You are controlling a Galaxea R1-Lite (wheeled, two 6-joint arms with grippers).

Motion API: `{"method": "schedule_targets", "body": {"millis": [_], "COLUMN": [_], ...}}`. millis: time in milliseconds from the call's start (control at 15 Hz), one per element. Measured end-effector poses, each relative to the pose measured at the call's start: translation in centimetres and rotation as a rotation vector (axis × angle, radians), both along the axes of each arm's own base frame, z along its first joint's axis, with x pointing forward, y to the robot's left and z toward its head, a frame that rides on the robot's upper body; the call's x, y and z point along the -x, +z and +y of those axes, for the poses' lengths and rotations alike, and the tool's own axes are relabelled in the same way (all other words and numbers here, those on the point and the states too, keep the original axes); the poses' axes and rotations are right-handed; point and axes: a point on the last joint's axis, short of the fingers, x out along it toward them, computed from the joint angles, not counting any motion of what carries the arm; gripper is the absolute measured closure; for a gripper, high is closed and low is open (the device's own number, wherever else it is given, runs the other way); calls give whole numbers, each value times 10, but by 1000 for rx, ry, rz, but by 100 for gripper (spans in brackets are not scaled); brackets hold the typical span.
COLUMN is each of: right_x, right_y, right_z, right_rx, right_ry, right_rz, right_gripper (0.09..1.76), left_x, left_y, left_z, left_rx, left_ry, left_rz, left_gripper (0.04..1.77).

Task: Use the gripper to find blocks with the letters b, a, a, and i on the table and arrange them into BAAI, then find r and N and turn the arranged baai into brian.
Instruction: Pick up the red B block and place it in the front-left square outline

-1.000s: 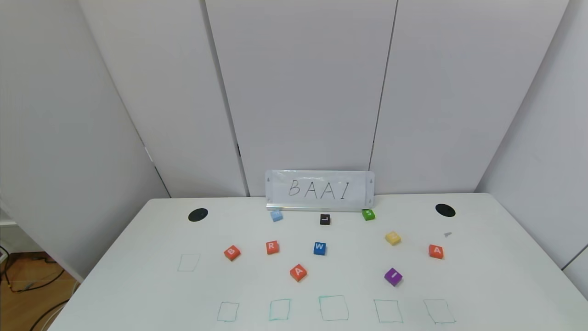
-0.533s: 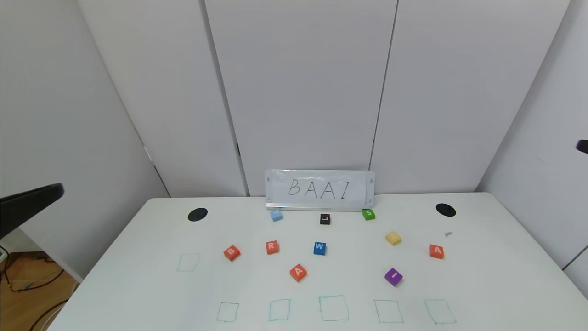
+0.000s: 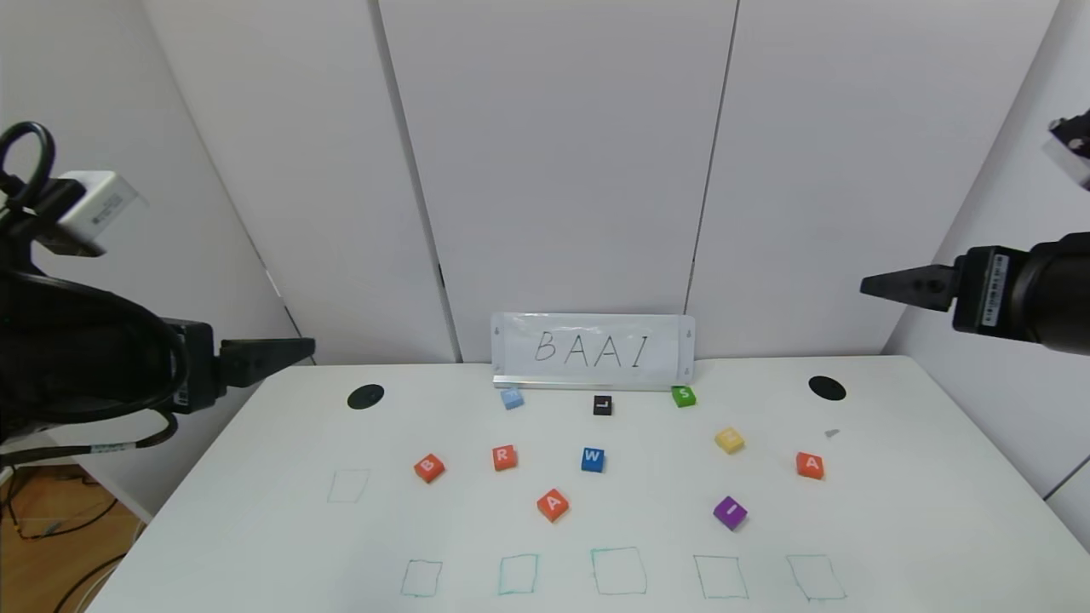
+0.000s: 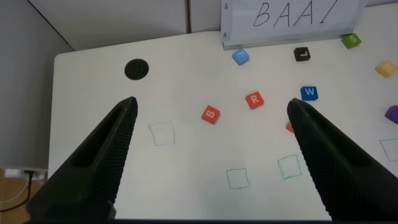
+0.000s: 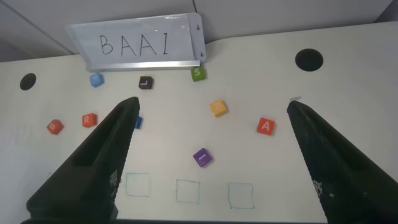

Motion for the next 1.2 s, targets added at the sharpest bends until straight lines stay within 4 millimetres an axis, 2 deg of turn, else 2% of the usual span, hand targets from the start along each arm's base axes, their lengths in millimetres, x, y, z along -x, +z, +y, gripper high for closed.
{"method": "schedule_targets", "body": {"millis": [267,600,867,1200], "right_x": [-27,-52,-60,-64], "right_y": [-28,-59,-68,-73], "right_z": [28,41,43,44], "right_rx": [-9,14,21,25], "right_ry": [-11,-19,-28,-30], "right_rz": [106,194,220,235], "right_gripper": [14,14,14,14], "left_x": [-25,-48,-66,-102], "left_y": [-20,-42,-58,-72], "left_z": [-4,-13,-22,-31], "left_rx": [9,54,47,204], "left_ry": [6,55,180,328], "left_rz": [96,210,356,500], "left_gripper": [9,9,9,9]}}
